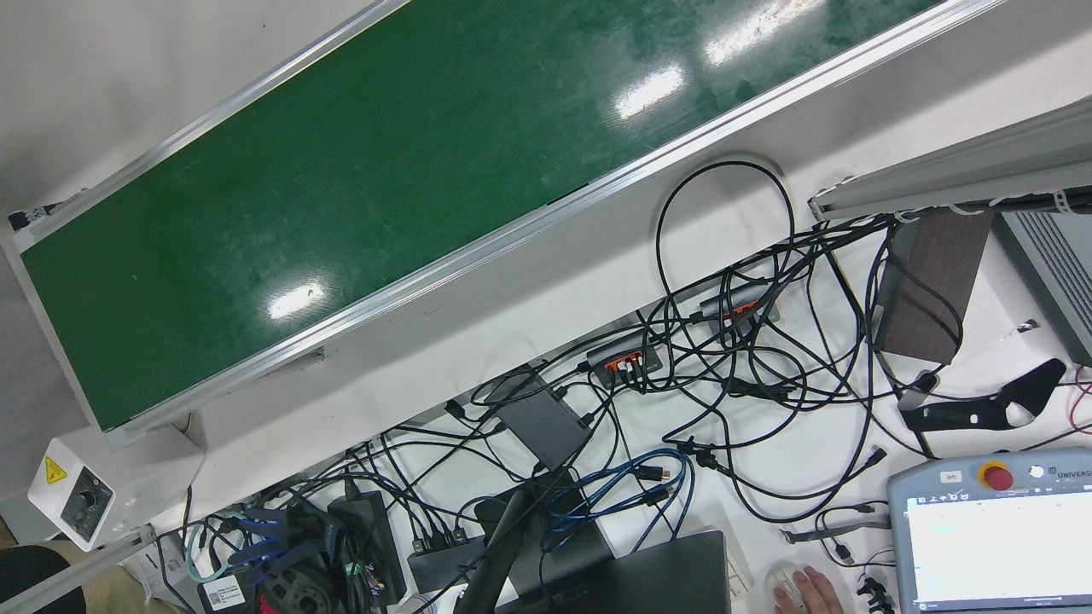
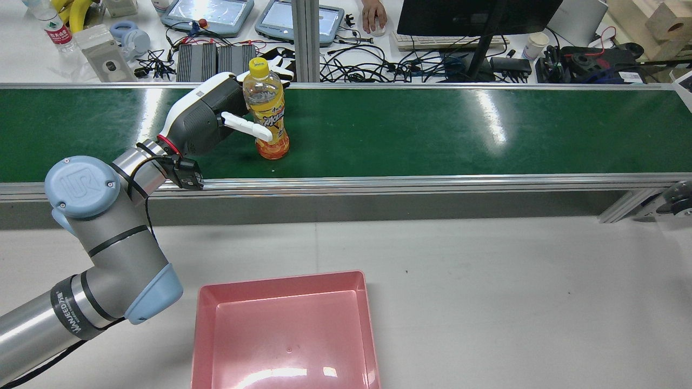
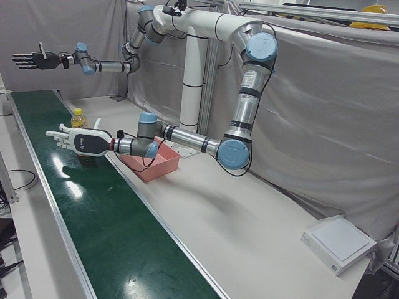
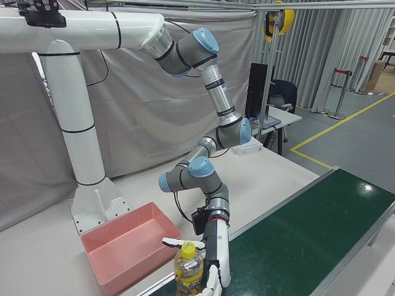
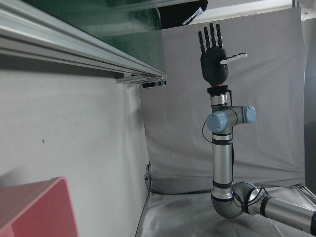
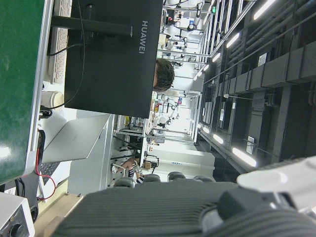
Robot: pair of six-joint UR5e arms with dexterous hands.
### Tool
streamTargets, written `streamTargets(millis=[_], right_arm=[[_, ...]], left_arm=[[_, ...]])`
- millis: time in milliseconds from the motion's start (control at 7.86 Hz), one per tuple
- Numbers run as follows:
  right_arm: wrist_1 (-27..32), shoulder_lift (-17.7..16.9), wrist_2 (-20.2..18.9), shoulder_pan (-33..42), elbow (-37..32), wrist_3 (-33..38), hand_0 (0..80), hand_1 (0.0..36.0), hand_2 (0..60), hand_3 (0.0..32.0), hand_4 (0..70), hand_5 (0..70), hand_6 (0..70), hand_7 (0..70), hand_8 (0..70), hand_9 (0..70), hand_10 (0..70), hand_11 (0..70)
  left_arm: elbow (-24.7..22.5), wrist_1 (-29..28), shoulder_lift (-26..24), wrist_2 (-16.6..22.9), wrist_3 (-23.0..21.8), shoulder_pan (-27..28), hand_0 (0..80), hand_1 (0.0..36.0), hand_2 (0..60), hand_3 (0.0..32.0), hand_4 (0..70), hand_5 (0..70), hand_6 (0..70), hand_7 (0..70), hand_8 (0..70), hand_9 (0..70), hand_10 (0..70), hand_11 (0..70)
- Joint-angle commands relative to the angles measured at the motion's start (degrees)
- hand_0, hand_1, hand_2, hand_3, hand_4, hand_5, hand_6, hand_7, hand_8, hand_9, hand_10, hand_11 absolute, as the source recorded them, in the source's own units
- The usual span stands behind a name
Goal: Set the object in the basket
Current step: 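Close the left hand fingers around the drink bottle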
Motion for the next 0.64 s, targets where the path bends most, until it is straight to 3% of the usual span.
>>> streamTargets(millis=[0,127,255,509], right_arm=[[0.0,0.0,0.0,0.0,0.0,0.0,0.0,0.0,0.0,0.0,0.0,0.0,0.0,0.0,0.0,0.0,0.0,0.0],[0.0,0.0,0.0,0.0,0.0,0.0,0.0,0.0,0.0,0.0,0.0,0.0,0.0,0.0,0.0,0.0,0.0,0.0],[0.0,0.0,0.0,0.0,0.0,0.0,0.0,0.0,0.0,0.0,0.0,0.0,0.0,0.0,0.0,0.0,0.0,0.0],[0.0,0.0,0.0,0.0,0.0,0.0,0.0,0.0,0.0,0.0,0.0,0.0,0.0,0.0,0.0,0.0,0.0,0.0]], left_arm=[[0.0,3.5,-2.6,-0.2,0.0,0.1,59.0,24.7,47.4,0.0,57.8,67.5,29.3,35.5,40.8,53.6,54.4,70.0],[-0.3,6.7,-4.4,-0.3,0.1,-0.2,57.5,33.5,60.0,0.0,70.0,70.0,67.3,70.0,70.0,70.0,70.0,70.0],[-0.7,6.8,-4.5,-0.6,-0.1,-0.2,55.3,36.0,60.0,0.0,70.0,70.0,70.0,70.0,70.0,70.0,70.0,70.0],[-0.8,6.8,-4.4,-0.7,-0.1,-0.1,52.4,36.0,60.0,0.0,69.8,70.0,70.0,70.0,70.0,70.0,70.0,70.0]])
